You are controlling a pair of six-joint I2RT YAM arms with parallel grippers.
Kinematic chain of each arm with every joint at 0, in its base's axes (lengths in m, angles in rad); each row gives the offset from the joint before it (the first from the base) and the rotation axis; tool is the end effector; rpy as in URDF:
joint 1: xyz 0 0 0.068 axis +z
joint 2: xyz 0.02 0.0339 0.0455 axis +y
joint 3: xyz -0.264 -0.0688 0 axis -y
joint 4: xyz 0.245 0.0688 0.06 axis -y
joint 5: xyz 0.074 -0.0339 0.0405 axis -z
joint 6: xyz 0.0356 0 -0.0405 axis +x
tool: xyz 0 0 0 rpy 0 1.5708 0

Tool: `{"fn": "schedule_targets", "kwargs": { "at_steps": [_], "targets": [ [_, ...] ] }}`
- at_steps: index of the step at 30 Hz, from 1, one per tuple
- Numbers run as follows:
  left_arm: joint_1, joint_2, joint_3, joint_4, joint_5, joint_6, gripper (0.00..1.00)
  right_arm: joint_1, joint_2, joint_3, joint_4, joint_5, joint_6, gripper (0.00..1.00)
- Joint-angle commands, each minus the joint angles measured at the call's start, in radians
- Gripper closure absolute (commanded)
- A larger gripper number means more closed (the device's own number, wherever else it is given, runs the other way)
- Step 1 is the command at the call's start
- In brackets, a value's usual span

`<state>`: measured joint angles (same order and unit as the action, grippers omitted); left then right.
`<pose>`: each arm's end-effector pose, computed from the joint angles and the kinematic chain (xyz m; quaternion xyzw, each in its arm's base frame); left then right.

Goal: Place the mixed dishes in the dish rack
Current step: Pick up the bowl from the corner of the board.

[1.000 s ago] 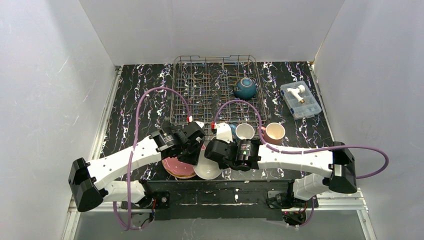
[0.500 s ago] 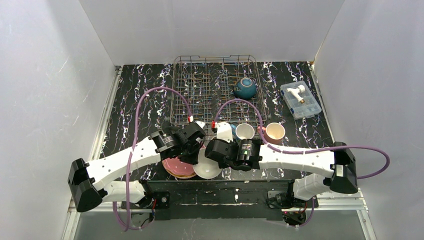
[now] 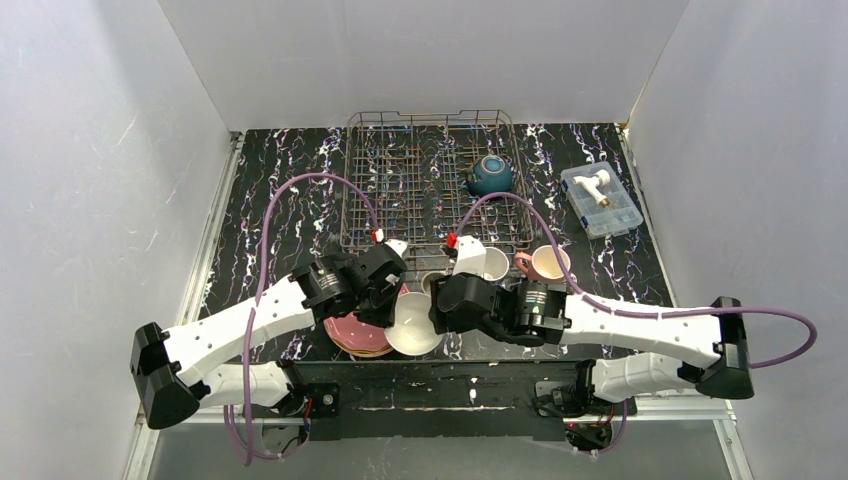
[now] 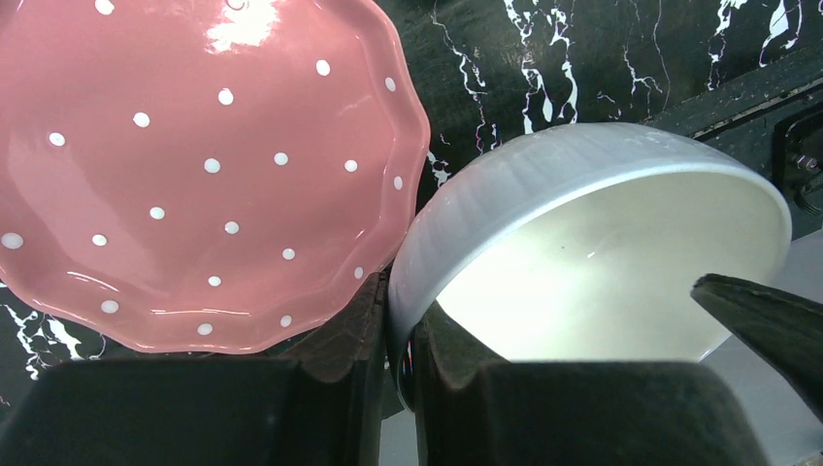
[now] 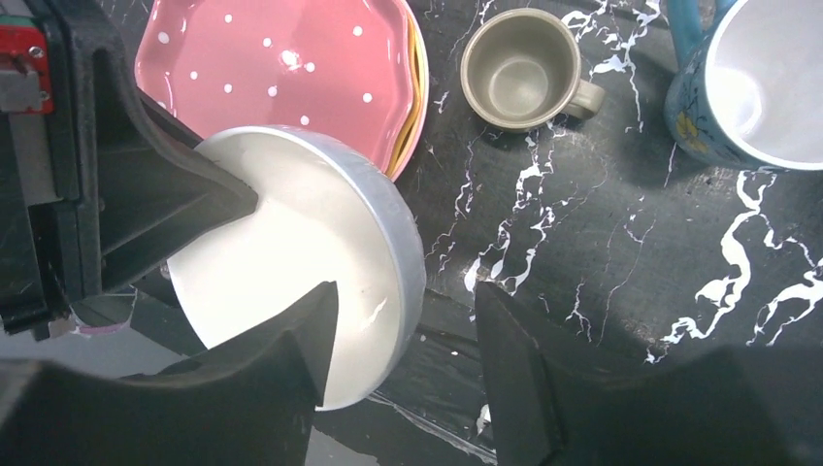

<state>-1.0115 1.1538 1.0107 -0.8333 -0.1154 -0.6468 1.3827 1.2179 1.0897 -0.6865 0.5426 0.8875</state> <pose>0.1231 -0.1889 0.2887 0.1565 0.9418 -0.1783 0.2381 0.0650 0.2432 0.3134 -0.1235 0.8923 0.2173 0.3759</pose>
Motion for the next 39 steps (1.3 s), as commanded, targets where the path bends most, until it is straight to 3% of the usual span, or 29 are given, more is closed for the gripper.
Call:
{"fn": "schedule_targets", "kwargs": {
  "at_steps": [1,9,16,29,39],
  "targets": [
    [0.006,-0.038,0.034,0.027,0.009,0.02,1.0,0.006,-0.06,-0.025,0.035,0.025,0.005,0.34],
    [0.054,-0.053,0.046,0.04,0.062,0.047,1.0,0.004,-0.17,-0.076,0.087,0.017,0.013,0.15],
    [0.151,-0.106,0.022,0.079,0.188,0.073,1.0,-0.032,-0.237,-0.121,0.175,-0.055,0.016,0.06],
    [0.267,-0.175,-0.018,0.114,0.333,0.087,1.0,-0.243,-0.289,-0.272,0.493,-0.424,0.073,0.05],
    [0.318,-0.201,-0.041,0.159,0.434,0.065,1.0,-0.264,-0.347,-0.381,0.691,-0.465,0.181,0.05]
  ]
}}
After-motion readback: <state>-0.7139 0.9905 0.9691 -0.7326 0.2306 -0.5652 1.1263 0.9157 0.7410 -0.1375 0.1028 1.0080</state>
